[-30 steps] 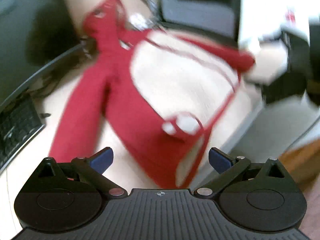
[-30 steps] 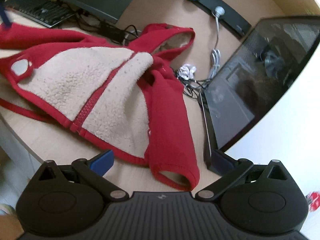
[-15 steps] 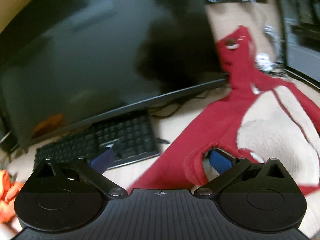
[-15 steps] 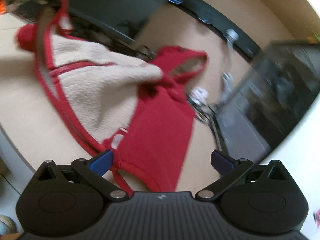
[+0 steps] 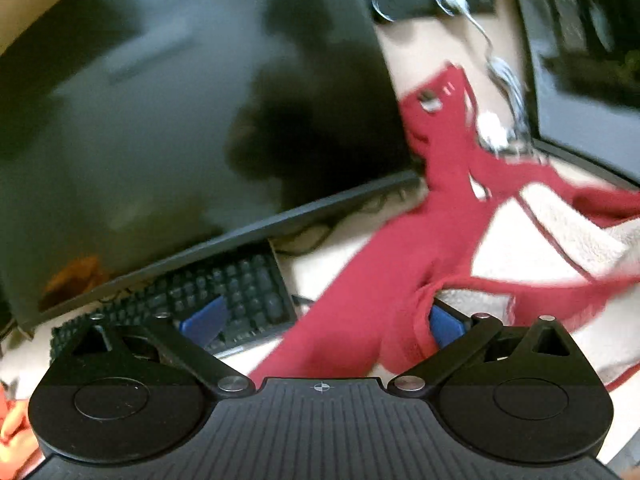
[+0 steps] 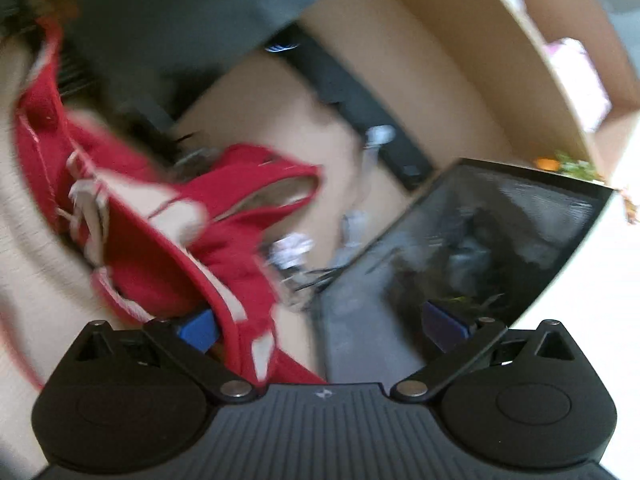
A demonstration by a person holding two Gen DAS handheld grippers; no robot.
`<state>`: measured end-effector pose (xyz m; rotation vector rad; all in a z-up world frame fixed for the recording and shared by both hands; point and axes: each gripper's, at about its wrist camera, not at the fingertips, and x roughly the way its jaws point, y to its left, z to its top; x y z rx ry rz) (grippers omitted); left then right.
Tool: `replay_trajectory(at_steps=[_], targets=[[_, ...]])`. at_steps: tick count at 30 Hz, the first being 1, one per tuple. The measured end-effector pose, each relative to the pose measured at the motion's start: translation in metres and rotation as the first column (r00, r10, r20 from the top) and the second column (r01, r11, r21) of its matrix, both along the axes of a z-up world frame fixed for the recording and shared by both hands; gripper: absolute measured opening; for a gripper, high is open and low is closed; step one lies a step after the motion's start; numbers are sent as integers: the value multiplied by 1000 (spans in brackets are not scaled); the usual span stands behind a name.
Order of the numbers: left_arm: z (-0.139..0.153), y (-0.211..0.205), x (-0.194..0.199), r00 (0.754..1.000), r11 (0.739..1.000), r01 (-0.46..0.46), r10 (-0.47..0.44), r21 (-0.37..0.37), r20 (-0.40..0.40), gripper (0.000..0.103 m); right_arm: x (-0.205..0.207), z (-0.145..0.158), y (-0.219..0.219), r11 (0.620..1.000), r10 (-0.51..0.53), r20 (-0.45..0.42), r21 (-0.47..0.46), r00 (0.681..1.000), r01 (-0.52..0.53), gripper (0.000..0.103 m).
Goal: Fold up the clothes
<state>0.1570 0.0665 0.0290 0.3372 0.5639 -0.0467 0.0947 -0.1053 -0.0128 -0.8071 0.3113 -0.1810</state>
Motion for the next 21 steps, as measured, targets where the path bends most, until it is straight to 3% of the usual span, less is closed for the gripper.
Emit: replay_trajectory(at_steps=[5,7,8,10,12,13,14,15,17,19,21], targets=[[-41,10,-4,987,1000,6,-2,24,-160,103,-13,-52,9,998,9,-181,-56,983,-20,103],[-43,14,-7,990,994,9,6,108,-141,103,-10,-58,2,990,-42,-159,-138,986,20,103],[-27,19,-10,995,994,3,9,114,-104,103,-8,-56,-3,984,-67,-135,-175,989,43,103],[13,29,-16,1000,994,-11,13,108,-20,103,3,-13,-23,973,-119,11,-196,993,118,103],[52,32,-32,999,998,39,-41,54,34,103,-2,48,-40,988,-131,119,-68,984,140,103],[62,31,-41,997,996,77,-78,43,26,103,-8,68,-46,990,-132,153,-34,979,139,103],[54,30,-48,991,992,125,-124,7,-45,103,-12,78,-51,991,-131,146,-14,981,134,103],[43,30,-54,976,984,172,-175,-39,-126,103,-15,78,-56,992,-128,88,-1,988,128,103],[20,29,-68,919,958,251,-282,-141,-277,103,-18,53,-65,991,-126,-122,17,984,129,103],[-1,30,-81,836,917,299,-384,-263,-391,103,-32,15,-70,991,-114,-339,30,934,132,103],[-19,36,-94,748,863,309,-480,-399,-459,103,-58,-6,-69,991,-51,-458,85,888,101,103]])
